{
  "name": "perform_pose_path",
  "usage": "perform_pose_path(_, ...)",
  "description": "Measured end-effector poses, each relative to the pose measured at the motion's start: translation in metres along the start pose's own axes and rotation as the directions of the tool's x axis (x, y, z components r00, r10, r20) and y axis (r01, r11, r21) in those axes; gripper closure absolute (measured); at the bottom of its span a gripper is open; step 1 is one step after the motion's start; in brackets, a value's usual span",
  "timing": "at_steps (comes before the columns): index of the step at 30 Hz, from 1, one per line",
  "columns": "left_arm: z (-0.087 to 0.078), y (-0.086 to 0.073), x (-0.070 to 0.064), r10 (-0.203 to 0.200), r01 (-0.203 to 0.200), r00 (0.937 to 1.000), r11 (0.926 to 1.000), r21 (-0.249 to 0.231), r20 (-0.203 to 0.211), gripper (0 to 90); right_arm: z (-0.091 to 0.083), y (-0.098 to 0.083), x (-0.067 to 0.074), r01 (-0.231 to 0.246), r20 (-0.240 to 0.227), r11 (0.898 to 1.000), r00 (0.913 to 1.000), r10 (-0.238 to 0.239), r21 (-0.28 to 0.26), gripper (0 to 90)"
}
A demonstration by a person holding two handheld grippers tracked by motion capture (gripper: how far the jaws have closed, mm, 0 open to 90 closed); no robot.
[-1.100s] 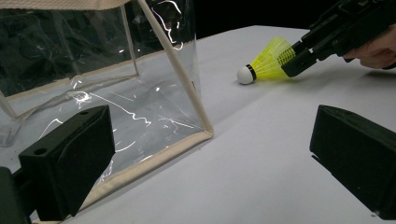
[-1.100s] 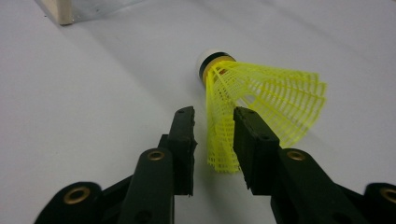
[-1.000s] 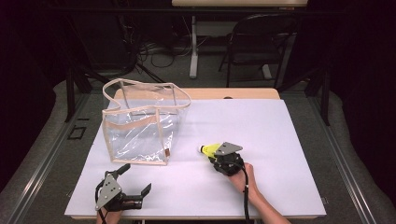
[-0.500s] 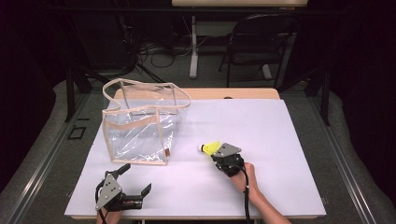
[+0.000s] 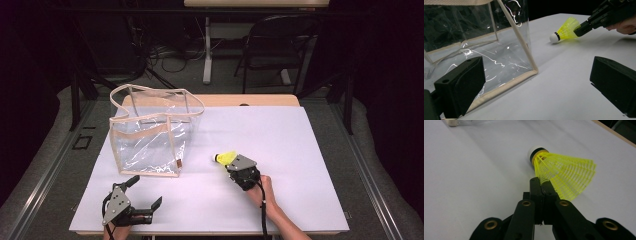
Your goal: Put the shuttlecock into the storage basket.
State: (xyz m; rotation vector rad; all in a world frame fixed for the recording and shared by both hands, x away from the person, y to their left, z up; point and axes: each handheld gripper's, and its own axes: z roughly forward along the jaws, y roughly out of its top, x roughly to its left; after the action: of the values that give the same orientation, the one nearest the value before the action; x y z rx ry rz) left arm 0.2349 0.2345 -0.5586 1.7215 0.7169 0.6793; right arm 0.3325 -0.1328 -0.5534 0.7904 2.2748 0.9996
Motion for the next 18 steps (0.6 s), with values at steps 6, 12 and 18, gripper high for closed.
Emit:
perform_pose_path(6, 0.0, 0.0, 0.0, 0.0, 0.0, 1.0, 1.0, -0.001, -0.001, 0.0, -0.003, 0.002, 0.001, 0.009, 0.006, 1.0, 0.9999, -0.009, -0.01, 89.9)
perform_pose_path(12, 0.0, 0.0, 0.0, 0.002, -0.002, 1.0, 1.0, -0.001, -0.001, 0.0, -0.006, 0.003, 0.0, 0.013, 0.007, 1.0, 0.9999, -0.013, -0.017, 89.8)
perform_pose_path(18, -0.001, 0.0, 0.0, -0.002, 0.002, 1.0, 1.0, -0.005, -0.001, 0.1, -0.011, 0.005, -0.004, 0.002, 0.012, 1.0, 0.9999, -0.002, -0.03, 89.8)
